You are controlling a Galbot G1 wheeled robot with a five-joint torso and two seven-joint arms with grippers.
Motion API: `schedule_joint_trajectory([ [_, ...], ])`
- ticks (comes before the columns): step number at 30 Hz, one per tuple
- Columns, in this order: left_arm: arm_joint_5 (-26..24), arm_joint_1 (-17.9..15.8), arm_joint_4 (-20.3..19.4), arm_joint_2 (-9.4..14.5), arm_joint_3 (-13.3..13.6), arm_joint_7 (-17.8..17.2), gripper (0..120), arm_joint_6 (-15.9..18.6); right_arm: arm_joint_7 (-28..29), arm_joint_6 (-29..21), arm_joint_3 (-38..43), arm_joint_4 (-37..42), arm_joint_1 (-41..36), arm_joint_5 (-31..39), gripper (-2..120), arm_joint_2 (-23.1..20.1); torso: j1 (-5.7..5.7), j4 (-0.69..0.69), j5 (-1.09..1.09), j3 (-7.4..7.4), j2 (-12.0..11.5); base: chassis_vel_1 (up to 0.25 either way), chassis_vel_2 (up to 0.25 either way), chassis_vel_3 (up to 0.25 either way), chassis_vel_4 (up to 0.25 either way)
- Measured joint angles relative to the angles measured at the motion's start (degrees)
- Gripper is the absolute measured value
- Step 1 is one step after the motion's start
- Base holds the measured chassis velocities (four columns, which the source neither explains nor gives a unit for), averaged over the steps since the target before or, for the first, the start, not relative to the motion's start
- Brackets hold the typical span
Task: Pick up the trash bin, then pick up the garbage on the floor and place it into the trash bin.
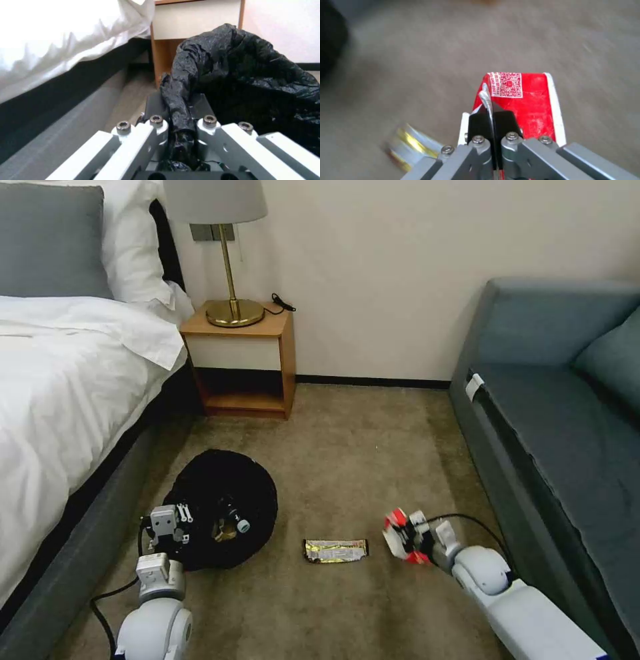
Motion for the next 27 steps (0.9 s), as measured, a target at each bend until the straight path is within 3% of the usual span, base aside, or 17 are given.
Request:
schedule_joint_trajectory([
  [6,0.71,-0.17,-0.40,-0.26,1.72,0.66,5,0.14,-0.04,2.10,-3.50,5.81,2.26,7.06,0,2.71,0.00,0.00,-0.01,0.00,0.00,0.000,0.000,0.000,0.000],
  [10,2.11,-0.87,0.08,-1.13,3.58,0.78,5,0.29,-1.34,4.24,-7.29,7.13,4.55,12.01,0,8.21,0.00,0.00,0.01,0.00,0.00,0.000,0.000,0.000,0.000],
  [17,3.68,-1.82,0.84,-2.01,6.19,0.86,5,0.46,-4.88,7.22,-10.61,7.40,6.18,18.96,0,13.37,0.00,0.00,-0.01,0.00,0.00,0.000,0.000,0.000,0.000],
  [24,3.85,-2.46,0.86,-2.32,7.71,1.52,5,0.47,-6.21,8.91,-13.16,4.18,7.50,19.03,0,14.97,0.00,0.00,0.00,0.00,0.00,0.000,0.000,0.000,0.000],
  [27,3.81,-2.72,0.57,-2.46,8.60,1.99,5,0.08,-4.60,10.56,-14.55,-0.98,7.92,14.67,0,15.81,0.00,0.00,0.00,0.00,0.00,0.000,0.000,0.000,0.000],
])
